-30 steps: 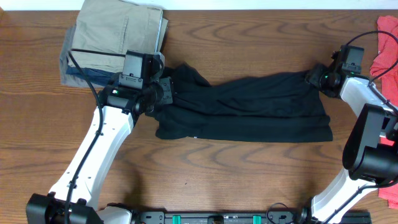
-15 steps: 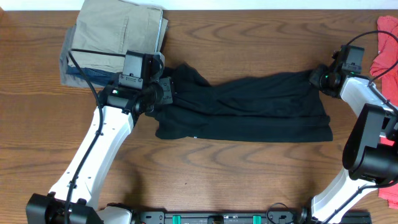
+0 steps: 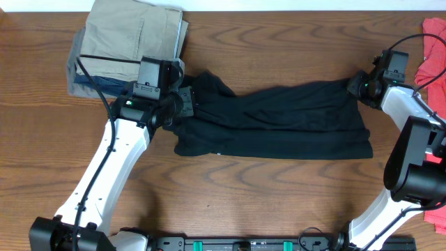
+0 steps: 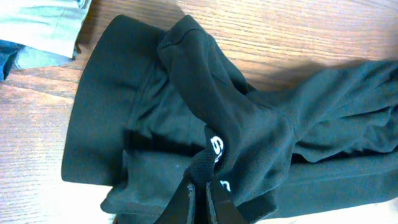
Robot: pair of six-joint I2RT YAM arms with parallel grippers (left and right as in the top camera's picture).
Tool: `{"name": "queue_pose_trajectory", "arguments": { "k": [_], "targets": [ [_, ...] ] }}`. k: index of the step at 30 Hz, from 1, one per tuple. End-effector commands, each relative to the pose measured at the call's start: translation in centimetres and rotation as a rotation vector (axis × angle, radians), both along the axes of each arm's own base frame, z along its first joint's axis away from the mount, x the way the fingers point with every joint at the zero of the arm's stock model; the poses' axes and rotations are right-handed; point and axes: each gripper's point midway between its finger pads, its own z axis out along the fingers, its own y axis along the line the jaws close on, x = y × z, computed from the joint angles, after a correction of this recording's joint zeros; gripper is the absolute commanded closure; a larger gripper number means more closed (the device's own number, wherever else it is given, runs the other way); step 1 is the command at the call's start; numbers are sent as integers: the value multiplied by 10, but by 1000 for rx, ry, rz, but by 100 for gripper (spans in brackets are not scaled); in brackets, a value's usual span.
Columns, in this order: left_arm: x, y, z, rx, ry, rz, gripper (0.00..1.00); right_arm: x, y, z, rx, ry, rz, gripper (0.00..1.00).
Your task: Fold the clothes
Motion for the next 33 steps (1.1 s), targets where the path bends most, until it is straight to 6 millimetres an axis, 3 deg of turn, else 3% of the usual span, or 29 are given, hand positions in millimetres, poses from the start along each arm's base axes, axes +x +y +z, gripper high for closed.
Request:
{"name": "queue_pose_trajectory", "arguments": {
  "k": [1, 7, 14, 24, 29, 33],
  "targets": [
    [1, 2, 2, -3, -3, 6, 94, 6, 0, 2, -12, -9, -2, 66],
    [1, 2, 2, -3, -3, 6, 94, 4, -4, -2, -26, 2, -16, 62],
    [2, 2, 3, -4, -10, 6, 94, 2, -3, -28, -8, 46, -27, 63],
    [2, 2, 3, -4, -10, 6, 94, 7, -5, -23, -11, 38, -29, 83],
    [2, 2, 3, -4, -10, 6, 94, 8, -10, -12, -6, 61, -37, 98],
    [3, 2, 3, -5, -12, 6, 94, 8, -13, -2, 0, 85, -44, 99]
  ]
}}
